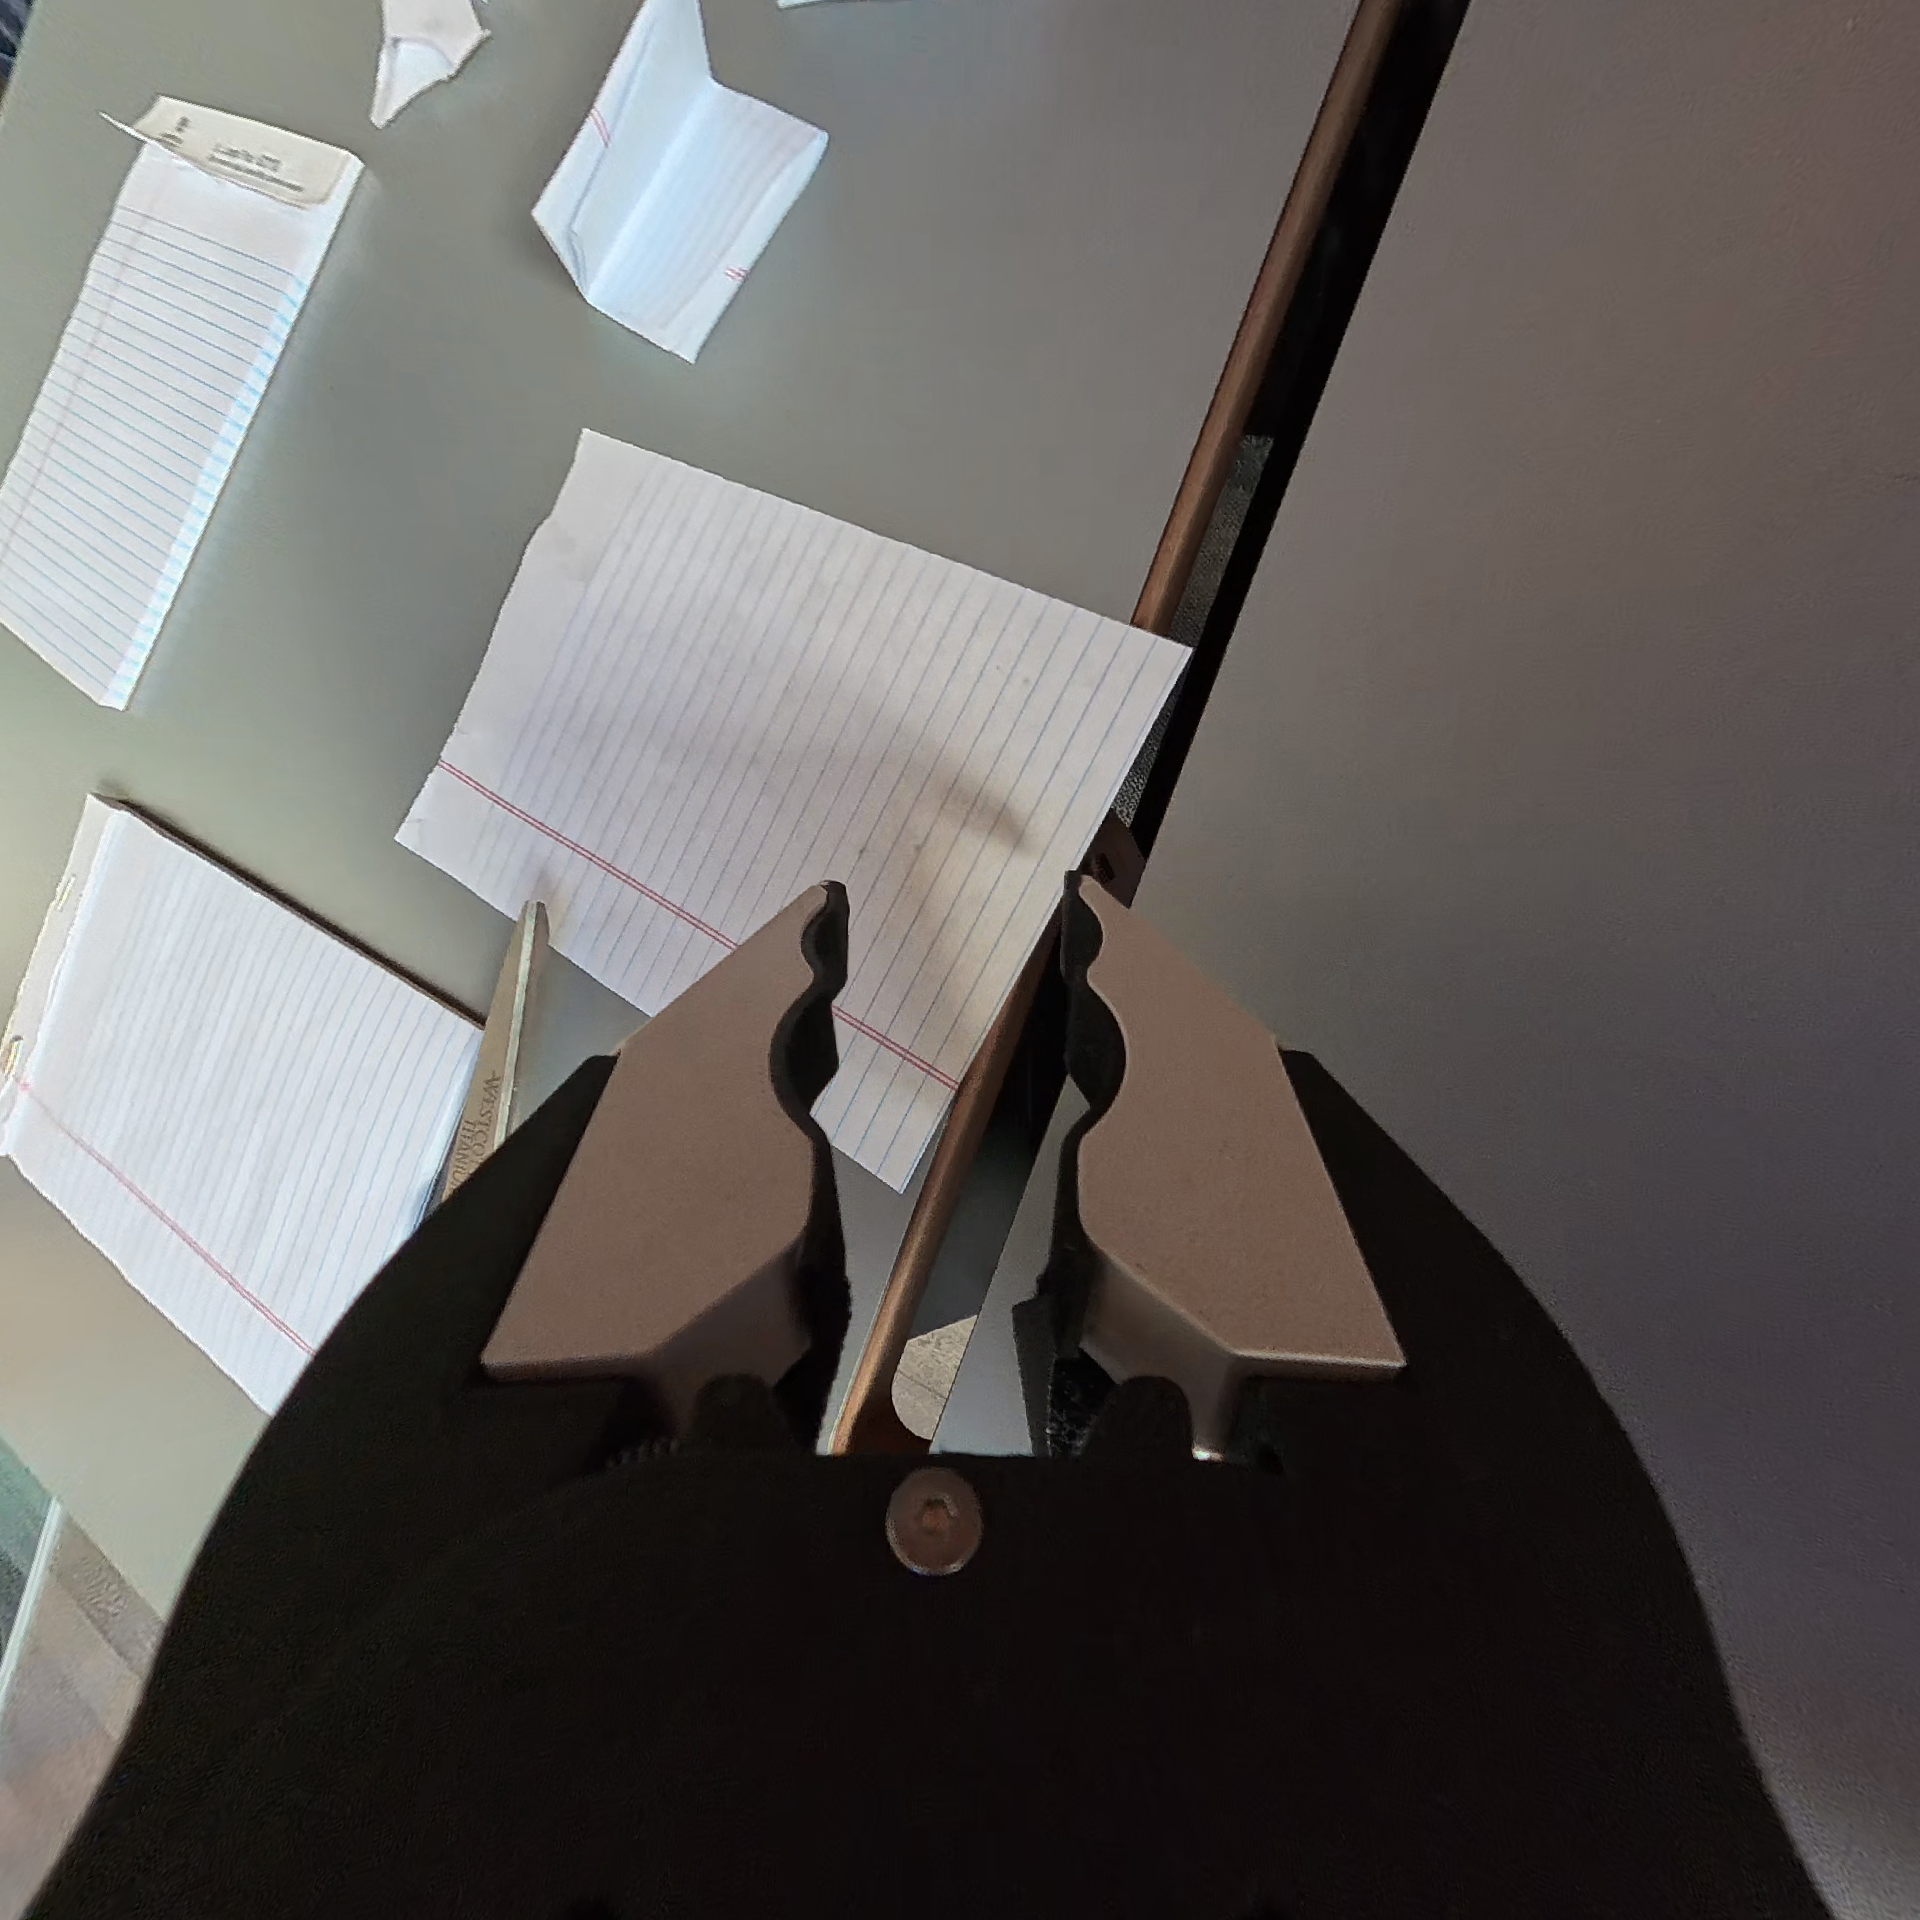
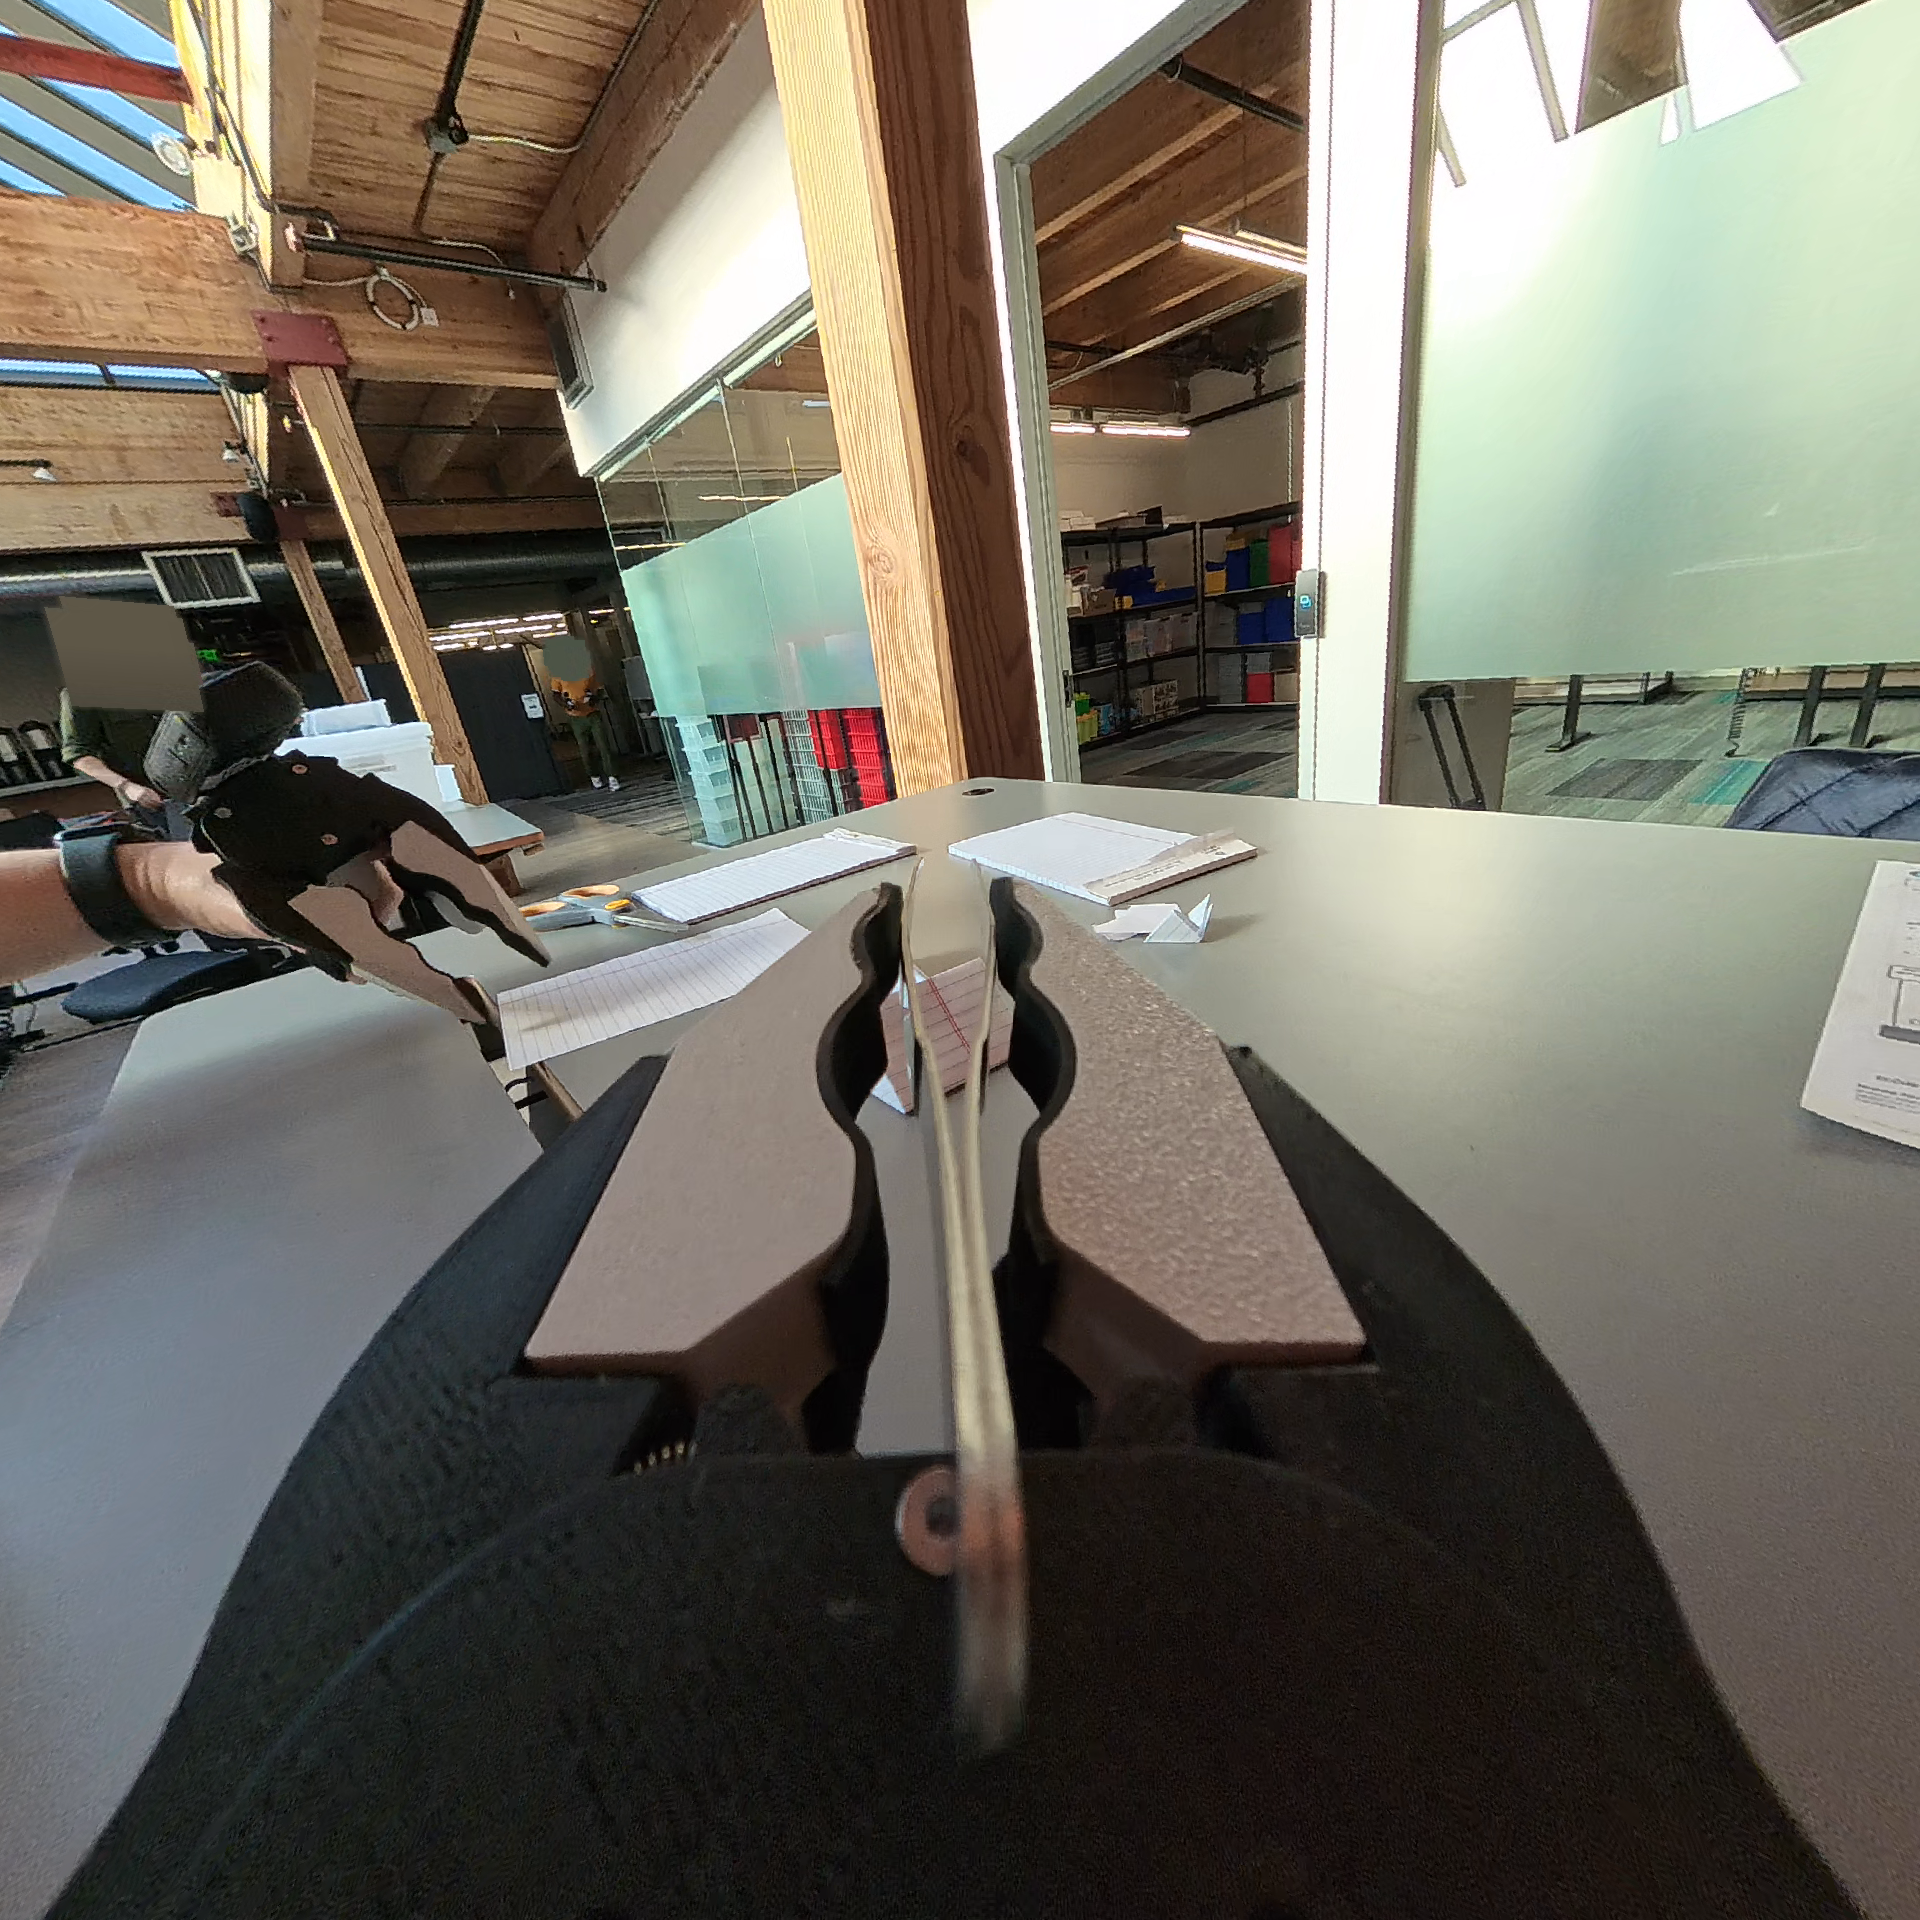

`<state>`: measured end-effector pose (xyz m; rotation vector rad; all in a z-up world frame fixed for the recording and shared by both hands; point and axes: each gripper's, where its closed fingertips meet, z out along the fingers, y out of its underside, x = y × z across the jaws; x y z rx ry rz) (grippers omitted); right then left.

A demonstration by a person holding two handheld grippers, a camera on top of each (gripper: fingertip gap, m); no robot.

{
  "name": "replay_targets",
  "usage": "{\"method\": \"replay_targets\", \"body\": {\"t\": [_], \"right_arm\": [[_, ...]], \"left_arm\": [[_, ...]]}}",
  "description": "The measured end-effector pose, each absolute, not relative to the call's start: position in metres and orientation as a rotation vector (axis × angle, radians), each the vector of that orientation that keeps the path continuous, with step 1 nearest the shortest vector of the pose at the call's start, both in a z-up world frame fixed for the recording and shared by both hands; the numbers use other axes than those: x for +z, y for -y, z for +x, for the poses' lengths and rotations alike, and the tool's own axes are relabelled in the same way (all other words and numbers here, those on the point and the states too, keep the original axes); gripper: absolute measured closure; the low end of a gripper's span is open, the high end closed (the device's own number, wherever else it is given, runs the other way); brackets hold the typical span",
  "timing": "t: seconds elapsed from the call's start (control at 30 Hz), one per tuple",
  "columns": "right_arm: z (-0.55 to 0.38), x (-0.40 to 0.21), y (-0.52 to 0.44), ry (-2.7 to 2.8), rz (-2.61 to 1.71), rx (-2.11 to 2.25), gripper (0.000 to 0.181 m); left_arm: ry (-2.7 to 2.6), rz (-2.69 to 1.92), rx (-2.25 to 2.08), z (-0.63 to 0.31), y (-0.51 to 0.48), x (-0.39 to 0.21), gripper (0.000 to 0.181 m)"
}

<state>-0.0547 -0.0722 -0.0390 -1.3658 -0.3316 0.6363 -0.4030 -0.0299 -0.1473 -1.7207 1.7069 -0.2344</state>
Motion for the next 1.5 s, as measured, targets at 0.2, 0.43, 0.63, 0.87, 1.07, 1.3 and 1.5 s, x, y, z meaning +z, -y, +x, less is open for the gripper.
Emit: {"method": "replay_targets", "body": {"t": [0.2,0.43,0.63,0.87,1.07,1.3,1.5], "right_arm": [[-0.056,-0.040,0.074,0.353,-1.373,0.618,0.165],[-0.054,-0.036,0.080,0.352,-1.354,0.613,0.164],[-0.089,-0.036,0.091,0.523,-1.345,0.581,0.164],[-0.167,-0.053,0.098,0.963,-1.346,0.560,0.164],[-0.204,-0.076,0.087,1.219,-1.268,0.528,0.164],[-0.210,-0.080,0.095,1.242,-1.219,0.579,0.164],[-0.202,-0.074,0.101,1.186,-1.265,0.775,0.169]], "left_arm": [[-1.821,-1.681,-0.139,-0.398,0.028,-0.167,0.150],[-1.859,-1.665,-0.162,-0.393,0.033,-0.167,0.161],[-1.873,-1.682,-0.242,-0.391,0.042,-0.154,0.181],[-1.903,-1.731,-0.361,-0.372,0.051,-0.119,0.181],[-1.969,-1.745,-0.409,-0.361,0.054,-0.116,0.181],[-1.988,-1.730,-0.526,-0.333,0.062,-0.112,0.181],[-1.962,-1.776,-0.579,-0.322,0.070,-0.115,0.165]]}}
